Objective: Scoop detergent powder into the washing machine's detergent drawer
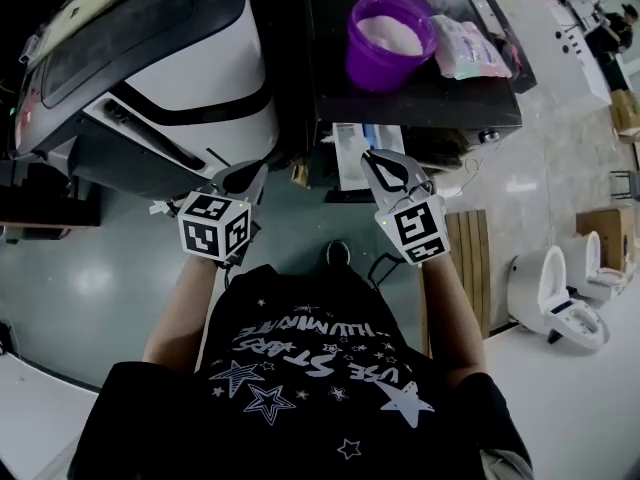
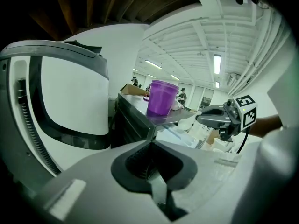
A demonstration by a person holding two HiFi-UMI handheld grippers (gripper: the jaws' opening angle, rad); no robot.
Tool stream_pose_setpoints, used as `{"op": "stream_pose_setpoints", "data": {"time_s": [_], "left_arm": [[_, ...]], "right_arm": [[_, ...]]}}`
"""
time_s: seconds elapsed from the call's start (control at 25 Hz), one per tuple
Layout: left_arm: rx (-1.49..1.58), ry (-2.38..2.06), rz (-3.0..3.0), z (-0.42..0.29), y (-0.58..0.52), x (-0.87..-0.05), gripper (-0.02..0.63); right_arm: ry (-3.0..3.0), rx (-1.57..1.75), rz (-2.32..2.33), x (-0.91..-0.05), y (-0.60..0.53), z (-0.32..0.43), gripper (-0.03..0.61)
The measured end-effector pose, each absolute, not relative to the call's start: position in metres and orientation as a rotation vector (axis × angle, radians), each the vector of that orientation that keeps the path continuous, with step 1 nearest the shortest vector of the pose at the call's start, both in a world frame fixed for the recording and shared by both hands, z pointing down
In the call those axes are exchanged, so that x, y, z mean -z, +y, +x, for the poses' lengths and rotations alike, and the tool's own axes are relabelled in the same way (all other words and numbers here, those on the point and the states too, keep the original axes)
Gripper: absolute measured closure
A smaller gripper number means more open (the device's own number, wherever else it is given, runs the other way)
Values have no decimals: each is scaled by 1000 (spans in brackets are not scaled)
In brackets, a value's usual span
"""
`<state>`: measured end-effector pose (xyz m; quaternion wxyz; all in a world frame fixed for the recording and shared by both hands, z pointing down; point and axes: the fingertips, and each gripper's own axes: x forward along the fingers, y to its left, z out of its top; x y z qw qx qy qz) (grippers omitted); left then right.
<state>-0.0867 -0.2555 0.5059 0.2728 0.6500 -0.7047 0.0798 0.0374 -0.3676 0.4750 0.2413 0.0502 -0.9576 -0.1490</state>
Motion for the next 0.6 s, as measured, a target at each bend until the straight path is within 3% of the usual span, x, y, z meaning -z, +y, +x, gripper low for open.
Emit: {"op": "stream_pose_setpoints", "data": {"time_s": [0.6], "left_arm": [[-176,-1749,1957,-98,-216,-502,611]], "right_arm": [[-2768,-96,756,-451,-355,60,546]]}}
